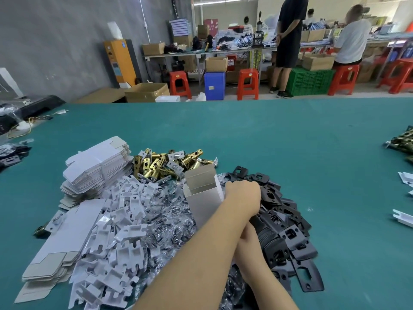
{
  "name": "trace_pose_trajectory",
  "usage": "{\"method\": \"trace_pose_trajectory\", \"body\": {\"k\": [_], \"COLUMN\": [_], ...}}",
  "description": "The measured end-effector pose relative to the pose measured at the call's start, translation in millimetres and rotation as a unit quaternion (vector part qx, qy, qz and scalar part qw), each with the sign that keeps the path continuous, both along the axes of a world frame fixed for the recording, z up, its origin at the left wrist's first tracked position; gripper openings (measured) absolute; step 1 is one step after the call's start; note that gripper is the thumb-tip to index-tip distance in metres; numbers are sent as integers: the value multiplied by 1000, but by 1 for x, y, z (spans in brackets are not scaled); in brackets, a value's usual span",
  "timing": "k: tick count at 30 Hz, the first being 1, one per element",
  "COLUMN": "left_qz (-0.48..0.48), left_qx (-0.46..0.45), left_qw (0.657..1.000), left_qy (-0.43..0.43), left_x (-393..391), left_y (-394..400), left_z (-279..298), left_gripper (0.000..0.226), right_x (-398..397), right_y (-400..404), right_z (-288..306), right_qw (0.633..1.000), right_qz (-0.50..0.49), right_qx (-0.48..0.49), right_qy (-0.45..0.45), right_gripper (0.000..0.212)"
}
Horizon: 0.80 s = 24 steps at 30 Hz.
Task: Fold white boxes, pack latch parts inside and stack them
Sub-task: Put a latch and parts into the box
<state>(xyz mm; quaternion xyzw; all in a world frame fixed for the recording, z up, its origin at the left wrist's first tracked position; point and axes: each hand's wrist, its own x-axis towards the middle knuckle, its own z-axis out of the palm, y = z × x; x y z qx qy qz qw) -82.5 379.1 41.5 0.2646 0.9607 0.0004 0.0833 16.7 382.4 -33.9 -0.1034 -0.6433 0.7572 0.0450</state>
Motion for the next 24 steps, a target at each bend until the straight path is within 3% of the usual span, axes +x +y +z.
{"method": "trace_pose_trajectory", "body": {"k": [4, 8, 13, 15, 18, 21, 24], "left_qz": [1, -16, -40, -47, -51, -59, -32], "left_qx": [7, 2, 9, 53, 189, 330, 405], "left_qw": [1000, 1000, 996, 991, 969, 937, 913], "left_qy": [3, 15, 84, 115, 149, 100, 38], "left_x": [1, 5, 16, 24, 34, 39, 36], "left_y": [1, 1, 3, 4, -3, -33, -74], "left_z": [-1, 6, 26, 41, 72, 102, 119], "left_gripper": [30, 13, 13, 14, 9, 23, 27], "right_x": [0, -1, -1, -2, -2, -1, 0], "right_y": [1, 2, 2, 3, 4, 2, 0], "right_z": [-1, -4, -3, -5, -7, -3, 4], "right_qw": [1000, 1000, 999, 1000, 999, 999, 997], "right_qz": [-1, 6, 13, 14, 21, 23, 23], "right_qx": [-3, -9, -10, 16, 26, -20, -69], "right_qy": [9, 15, 29, 17, 14, 29, 41], "right_gripper": [25, 24, 10, 13, 18, 22, 26]}}
